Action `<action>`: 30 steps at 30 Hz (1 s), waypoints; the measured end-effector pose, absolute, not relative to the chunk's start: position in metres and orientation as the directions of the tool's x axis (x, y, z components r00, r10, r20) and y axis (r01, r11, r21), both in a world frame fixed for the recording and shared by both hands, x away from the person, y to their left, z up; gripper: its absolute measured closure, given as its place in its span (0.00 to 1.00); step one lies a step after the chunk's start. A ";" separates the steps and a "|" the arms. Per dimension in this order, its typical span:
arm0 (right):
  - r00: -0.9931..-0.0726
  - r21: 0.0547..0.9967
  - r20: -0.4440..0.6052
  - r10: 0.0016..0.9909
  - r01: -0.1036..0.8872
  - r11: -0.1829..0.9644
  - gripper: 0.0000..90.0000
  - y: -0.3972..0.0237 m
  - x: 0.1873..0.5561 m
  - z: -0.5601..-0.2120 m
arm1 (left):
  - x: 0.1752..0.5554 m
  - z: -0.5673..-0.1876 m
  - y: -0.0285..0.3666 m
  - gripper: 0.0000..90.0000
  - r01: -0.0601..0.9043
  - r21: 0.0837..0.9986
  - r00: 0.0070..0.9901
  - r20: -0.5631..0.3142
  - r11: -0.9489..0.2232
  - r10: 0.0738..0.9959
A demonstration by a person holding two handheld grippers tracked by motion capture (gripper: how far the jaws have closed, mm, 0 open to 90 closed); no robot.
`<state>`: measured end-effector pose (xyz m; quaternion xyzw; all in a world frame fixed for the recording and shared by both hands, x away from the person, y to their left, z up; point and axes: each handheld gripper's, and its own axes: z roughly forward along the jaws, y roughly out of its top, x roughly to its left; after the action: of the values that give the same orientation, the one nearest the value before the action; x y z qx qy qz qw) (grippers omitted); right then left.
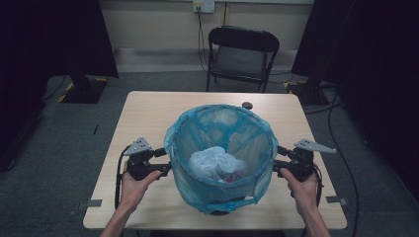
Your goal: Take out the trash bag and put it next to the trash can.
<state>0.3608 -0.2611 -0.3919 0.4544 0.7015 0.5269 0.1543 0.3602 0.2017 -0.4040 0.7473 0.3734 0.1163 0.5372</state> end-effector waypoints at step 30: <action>-0.686 0.959 0.130 0.716 0.272 0.086 0.82 -0.249 0.348 -0.327 | 0.351 -0.337 0.198 0.64 0.240 0.963 0.794 -0.120 -0.125 0.595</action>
<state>0.3483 -0.2485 -0.3270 0.3471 0.7115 0.5802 0.1916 0.3507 0.1978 -0.3372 0.7352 0.2840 0.1488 0.5973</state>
